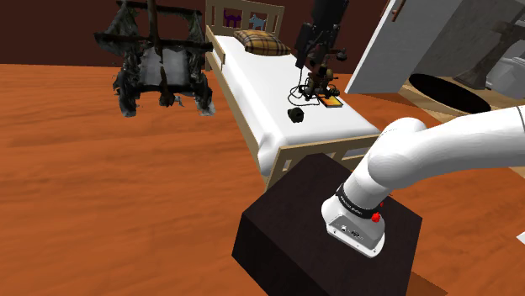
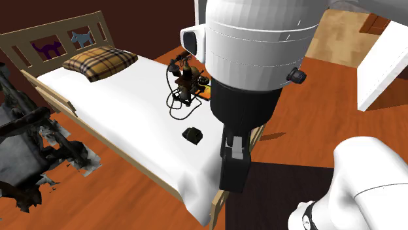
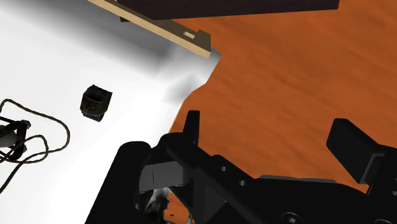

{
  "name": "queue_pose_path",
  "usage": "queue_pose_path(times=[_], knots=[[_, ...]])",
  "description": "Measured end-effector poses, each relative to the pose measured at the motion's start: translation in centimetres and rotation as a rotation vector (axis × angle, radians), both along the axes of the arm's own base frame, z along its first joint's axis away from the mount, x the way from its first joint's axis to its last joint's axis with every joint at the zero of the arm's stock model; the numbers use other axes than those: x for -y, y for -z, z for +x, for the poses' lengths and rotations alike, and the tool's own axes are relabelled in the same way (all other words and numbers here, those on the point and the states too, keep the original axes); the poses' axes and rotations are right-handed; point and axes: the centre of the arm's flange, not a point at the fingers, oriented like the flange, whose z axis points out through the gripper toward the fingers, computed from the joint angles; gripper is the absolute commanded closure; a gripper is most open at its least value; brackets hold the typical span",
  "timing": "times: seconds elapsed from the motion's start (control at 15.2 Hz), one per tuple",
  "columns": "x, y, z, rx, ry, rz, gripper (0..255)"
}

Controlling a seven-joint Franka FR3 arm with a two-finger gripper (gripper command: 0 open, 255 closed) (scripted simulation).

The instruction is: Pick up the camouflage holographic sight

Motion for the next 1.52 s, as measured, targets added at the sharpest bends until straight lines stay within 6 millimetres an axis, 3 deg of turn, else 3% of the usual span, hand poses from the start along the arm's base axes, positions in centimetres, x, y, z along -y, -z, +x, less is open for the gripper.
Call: queue_pose_path(times=[0.33, 1.52], knots=[[2.3, 2.5, 1.3, 0.001, 0.034, -0.007, 0], [17.1, 18.8, 8.9, 0.009, 0.238, -0.047, 0]])
